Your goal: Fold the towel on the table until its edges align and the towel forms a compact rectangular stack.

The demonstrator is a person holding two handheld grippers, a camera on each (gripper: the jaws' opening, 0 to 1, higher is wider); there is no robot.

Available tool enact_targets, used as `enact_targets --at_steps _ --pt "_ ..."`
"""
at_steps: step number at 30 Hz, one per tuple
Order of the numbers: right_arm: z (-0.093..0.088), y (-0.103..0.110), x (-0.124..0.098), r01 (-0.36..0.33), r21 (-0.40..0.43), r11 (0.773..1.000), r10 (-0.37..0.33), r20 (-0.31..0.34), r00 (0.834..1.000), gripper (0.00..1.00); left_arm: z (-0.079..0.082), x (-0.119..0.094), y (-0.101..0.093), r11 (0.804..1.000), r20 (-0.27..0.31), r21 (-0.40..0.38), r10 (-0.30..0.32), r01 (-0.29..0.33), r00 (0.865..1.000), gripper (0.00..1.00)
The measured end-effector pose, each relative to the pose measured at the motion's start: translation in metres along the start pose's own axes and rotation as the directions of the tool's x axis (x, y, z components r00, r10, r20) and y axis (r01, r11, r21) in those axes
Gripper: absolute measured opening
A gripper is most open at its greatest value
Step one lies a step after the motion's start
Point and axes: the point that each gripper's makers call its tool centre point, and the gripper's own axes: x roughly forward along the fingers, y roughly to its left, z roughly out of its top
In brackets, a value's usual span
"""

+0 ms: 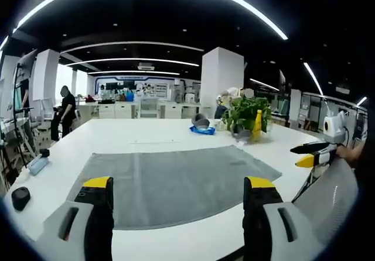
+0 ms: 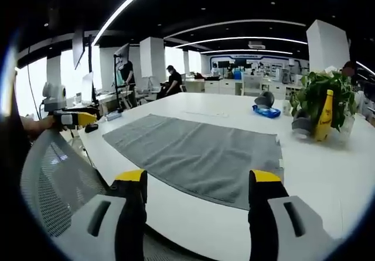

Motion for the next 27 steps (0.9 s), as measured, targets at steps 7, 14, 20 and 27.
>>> enact_targets --at_steps 7,14,20,27 --pt "-0.001 0.003 0.001 -0.013 -0.001 1.000 0.013 -0.005 1.000 0.70 0.000 -0.001 0.001 1.000 0.003 -0.004 0.006 -0.006 1.000 0.94" --pt "0.003 0.006 0.001 -0.031 0.015 0.999 0.031 0.015 0.999 0.71 0.008 0.001 -0.012 0.995 0.041 -0.070 -0.071 0.074 0.997 0.99" --pt "0.008 0.004 0.000 -0.017 0.014 1.000 0.016 0.024 1.000 0.82 -0.001 0.005 -0.012 0.979 -0.014 -0.139 -0.151 0.148 0.988 0.99" --pt "0.042 -0.019 -0.001 -0.003 0.027 1.000 0.000 0.097 0.995 0.84 0.054 0.016 -0.013 0.983 0.067 0.016 -0.183 0.182 0.981 0.99"
